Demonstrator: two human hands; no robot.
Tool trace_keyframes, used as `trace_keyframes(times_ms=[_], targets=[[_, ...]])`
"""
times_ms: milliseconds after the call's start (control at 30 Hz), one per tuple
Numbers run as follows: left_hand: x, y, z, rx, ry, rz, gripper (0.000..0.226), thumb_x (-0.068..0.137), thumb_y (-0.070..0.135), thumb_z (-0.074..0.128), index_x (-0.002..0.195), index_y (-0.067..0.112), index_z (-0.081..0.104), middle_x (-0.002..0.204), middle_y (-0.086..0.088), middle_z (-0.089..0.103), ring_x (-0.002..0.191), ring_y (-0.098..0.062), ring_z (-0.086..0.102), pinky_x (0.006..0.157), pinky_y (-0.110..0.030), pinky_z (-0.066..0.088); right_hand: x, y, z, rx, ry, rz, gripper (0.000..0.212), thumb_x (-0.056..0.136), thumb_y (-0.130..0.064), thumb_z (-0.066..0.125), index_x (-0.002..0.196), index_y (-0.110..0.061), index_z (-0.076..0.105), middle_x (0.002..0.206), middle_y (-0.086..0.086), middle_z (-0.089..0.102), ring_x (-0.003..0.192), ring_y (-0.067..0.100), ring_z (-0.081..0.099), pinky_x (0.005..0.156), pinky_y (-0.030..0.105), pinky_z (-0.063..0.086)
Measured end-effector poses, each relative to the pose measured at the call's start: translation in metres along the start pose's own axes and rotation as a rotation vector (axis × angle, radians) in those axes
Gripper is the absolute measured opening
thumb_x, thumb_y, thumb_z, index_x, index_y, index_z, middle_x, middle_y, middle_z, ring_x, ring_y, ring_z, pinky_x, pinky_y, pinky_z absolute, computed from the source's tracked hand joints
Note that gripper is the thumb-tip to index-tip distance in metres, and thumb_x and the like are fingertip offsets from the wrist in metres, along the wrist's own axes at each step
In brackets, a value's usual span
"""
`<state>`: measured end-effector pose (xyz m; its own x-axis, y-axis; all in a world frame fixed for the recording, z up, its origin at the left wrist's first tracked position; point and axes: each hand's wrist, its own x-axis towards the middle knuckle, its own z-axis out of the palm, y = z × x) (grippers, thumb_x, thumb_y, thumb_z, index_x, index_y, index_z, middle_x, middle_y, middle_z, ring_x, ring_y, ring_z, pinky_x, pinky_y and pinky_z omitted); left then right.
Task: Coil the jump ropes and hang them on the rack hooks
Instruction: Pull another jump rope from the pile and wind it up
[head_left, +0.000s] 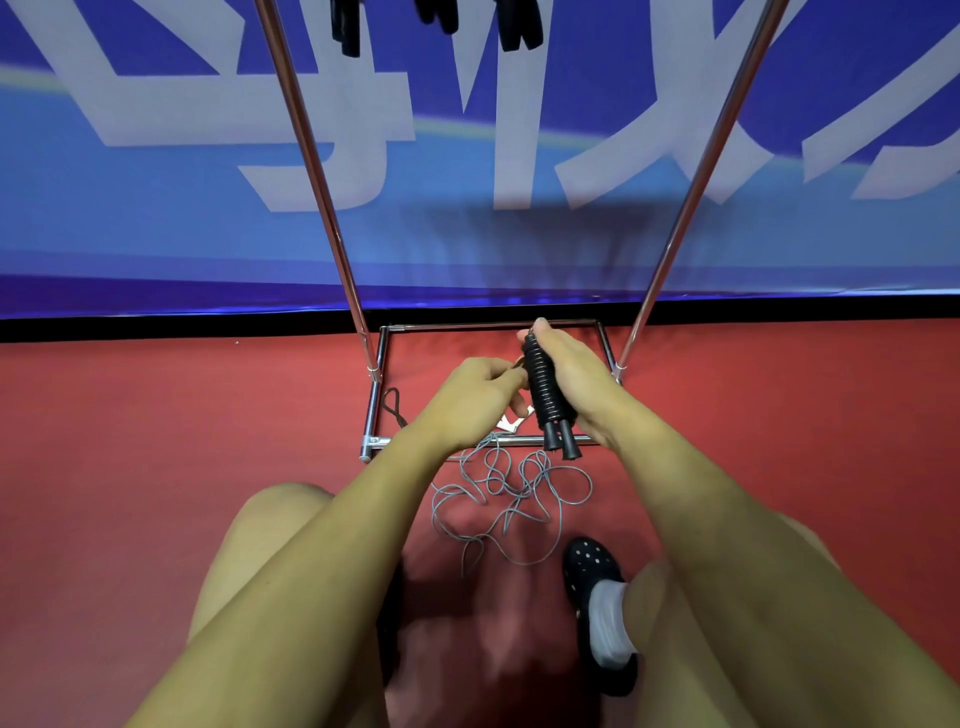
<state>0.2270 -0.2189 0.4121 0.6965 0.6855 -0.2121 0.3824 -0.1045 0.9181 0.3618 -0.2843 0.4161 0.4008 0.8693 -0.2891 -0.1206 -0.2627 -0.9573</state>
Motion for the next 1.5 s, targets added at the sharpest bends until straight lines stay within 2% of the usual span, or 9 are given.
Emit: trace_keyframes(times_ms=[233, 367, 600, 867, 1000, 1067, 1267, 1367, 1500], targets=[[-0.003, 0.003, -0.007, 0.027, 0.092, 0.019, 0.039, 0.105, 0.04, 0.054, 0.088, 0.014, 0.079, 0.062, 0.002, 0.07, 0.051, -0.015, 0.039, 0.055, -0.028, 0.036, -0.005, -0.002, -0.003, 0.093, -0.133, -0.008, 0.027, 0.109, -0.024, 0.048, 0.125, -0.006, 0.06, 0.091, 0.009, 0.062, 0.073, 0.022, 0.064, 0.068, 0.04, 0.06], [-0.004, 0.006, -0.008, -0.036, 0.125, 0.009, 0.041, 0.103, 0.039, 0.057, 0.087, 0.008, 0.079, 0.063, 0.001, 0.067, 0.045, -0.009, 0.036, 0.048, -0.023, 0.033, -0.006, -0.003, -0.006, 0.129, -0.052, -0.043, 0.023, 0.099, -0.027, 0.066, 0.11, -0.008, 0.071, 0.088, 0.008, 0.074, 0.079, 0.016, 0.073, 0.066, 0.03, 0.059], [-0.006, 0.009, -0.017, -0.13, 0.176, 0.035, 0.043, 0.103, 0.033, 0.06, 0.069, 0.01, 0.074, 0.057, 0.006, 0.065, 0.038, -0.002, 0.034, 0.043, -0.015, 0.029, -0.006, -0.004, -0.006, 0.221, -0.217, -0.054, 0.033, 0.105, -0.01, 0.051, 0.134, -0.024, 0.06, 0.11, 0.006, 0.073, 0.09, 0.016, 0.073, 0.069, 0.03, 0.059], [-0.007, 0.005, -0.014, -0.15, 0.276, -0.033, 0.032, 0.098, 0.032, 0.067, 0.081, 0.007, 0.079, 0.076, -0.006, 0.078, 0.04, -0.004, 0.046, 0.047, -0.015, 0.039, -0.004, 0.001, -0.002, -0.127, -0.128, -0.183, 0.031, 0.105, -0.017, 0.056, 0.136, -0.014, 0.058, 0.1, 0.003, 0.07, 0.071, 0.014, 0.07, 0.059, 0.028, 0.056], [-0.007, 0.006, -0.008, -0.147, 0.254, -0.085, 0.033, 0.103, 0.026, 0.057, 0.088, 0.003, 0.077, 0.076, -0.005, 0.078, 0.046, -0.01, 0.054, 0.052, -0.021, 0.046, 0.003, 0.008, -0.004, -0.374, -0.031, -0.254, 0.054, 0.1, -0.024, 0.065, 0.151, -0.025, 0.048, 0.114, 0.0, 0.07, 0.077, 0.011, 0.062, 0.082, 0.042, 0.058], [-0.007, 0.011, -0.008, -0.244, 0.221, -0.128, 0.037, 0.104, 0.023, 0.047, 0.097, -0.003, 0.073, 0.08, -0.011, 0.078, 0.051, -0.015, 0.054, 0.056, -0.026, 0.048, 0.005, 0.008, -0.004, -0.47, -0.018, -0.269, 0.057, 0.103, -0.031, 0.06, 0.156, -0.029, 0.039, 0.123, -0.001, 0.067, 0.082, 0.007, 0.059, 0.088, 0.037, 0.052], [-0.01, 0.015, -0.015, -0.347, 0.162, -0.211, 0.07, 0.102, 0.063, 0.039, 0.105, 0.0, 0.068, 0.083, -0.014, 0.078, 0.062, -0.022, 0.066, 0.067, -0.031, 0.056, -0.001, 0.003, -0.005, -0.465, -0.061, -0.26, 0.043, 0.111, -0.037, 0.039, 0.153, -0.043, 0.041, 0.122, 0.001, 0.073, 0.096, 0.026, 0.068, 0.089, 0.044, 0.052], [-0.01, 0.012, -0.013, -0.328, 0.134, -0.212, 0.077, 0.095, 0.072, 0.044, 0.104, 0.001, 0.072, 0.084, -0.015, 0.078, 0.068, -0.024, 0.074, 0.069, -0.032, 0.061, -0.002, 0.003, -0.007, -0.435, -0.099, -0.308, 0.045, 0.108, -0.018, 0.05, 0.151, -0.033, 0.048, 0.082, -0.021, 0.066, 0.062, -0.003, 0.058, 0.064, 0.014, 0.044], [-0.007, 0.007, -0.011, -0.307, 0.122, -0.189, 0.069, 0.09, 0.068, 0.06, 0.101, 0.003, 0.076, 0.085, -0.015, 0.078, 0.077, -0.03, 0.076, 0.079, -0.04, 0.064, -0.004, 0.003, -0.006, -0.382, -0.095, -0.329, 0.047, 0.1, -0.008, 0.064, 0.143, -0.024, 0.058, 0.117, -0.012, 0.069, 0.087, -0.015, 0.061, 0.084, 0.011, 0.044]])
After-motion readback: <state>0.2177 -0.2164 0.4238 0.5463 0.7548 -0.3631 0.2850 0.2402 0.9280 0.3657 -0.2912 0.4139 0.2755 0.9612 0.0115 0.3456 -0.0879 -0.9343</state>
